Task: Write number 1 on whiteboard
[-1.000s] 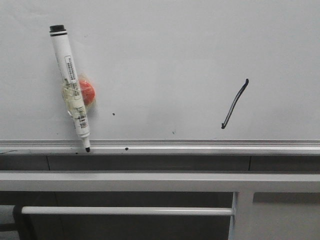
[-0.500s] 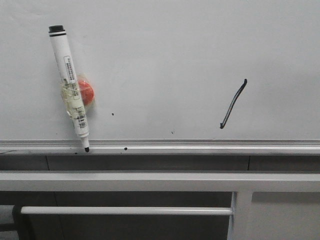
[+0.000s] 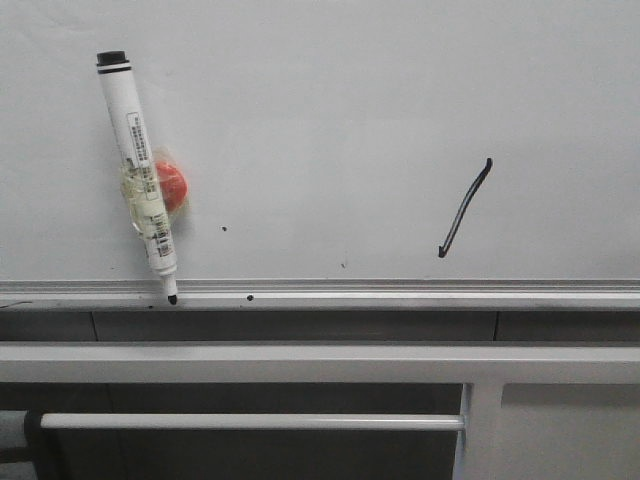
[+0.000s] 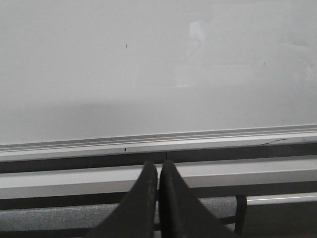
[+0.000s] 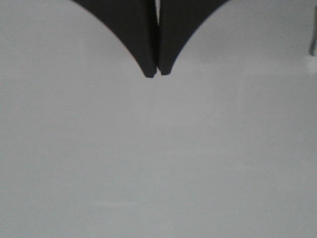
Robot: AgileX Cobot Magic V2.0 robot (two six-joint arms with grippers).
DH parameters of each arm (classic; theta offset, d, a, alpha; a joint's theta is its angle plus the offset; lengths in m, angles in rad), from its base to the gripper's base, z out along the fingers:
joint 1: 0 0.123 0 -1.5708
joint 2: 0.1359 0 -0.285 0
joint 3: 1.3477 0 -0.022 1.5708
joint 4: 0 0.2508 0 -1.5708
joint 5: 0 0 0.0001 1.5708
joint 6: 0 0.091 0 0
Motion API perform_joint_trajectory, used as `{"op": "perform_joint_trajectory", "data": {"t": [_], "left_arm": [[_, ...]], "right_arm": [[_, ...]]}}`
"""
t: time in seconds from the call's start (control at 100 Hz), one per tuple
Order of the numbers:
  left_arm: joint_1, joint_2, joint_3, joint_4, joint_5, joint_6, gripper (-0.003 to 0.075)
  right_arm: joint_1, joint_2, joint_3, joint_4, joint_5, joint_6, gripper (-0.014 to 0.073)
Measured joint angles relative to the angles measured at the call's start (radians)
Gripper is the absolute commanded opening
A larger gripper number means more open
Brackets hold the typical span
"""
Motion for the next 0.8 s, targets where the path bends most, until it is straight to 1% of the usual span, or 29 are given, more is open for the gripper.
{"op": "perform_joint_trajectory", "data": {"t": [0.13, 0.23, 0.41, 0.6, 0.8], "left_arm": [[0.0, 0.0, 0.0, 0.0, 0.0, 0.0, -0.002], [0.0, 0.0, 0.0, 0.0, 0.0, -0.001, -0.002], [0.0, 0.0, 0.0, 0.0, 0.0, -0.001, -0.002], [0.0, 0.0, 0.0, 0.0, 0.0, -0.001, -0.002], [0.0, 0.0, 0.0, 0.0, 0.0, -0.001, -0.002]], "right_arm": [[-0.127, 0.0, 0.0, 0.0, 0.119, 0.013, -0.0064], [-0.169, -0.002, 0.0, -0.006, 0.216, 0.015, -0.0064], [-0.175, -0.002, 0.0, -0.006, 0.355, 0.014, -0.0064], [-0.175, -0.004, -0.002, -0.006, 0.377, 0.014, -0.0064], [-0.141, -0.004, -0.002, -0.009, 0.38, 0.015, -0.0064]]}}
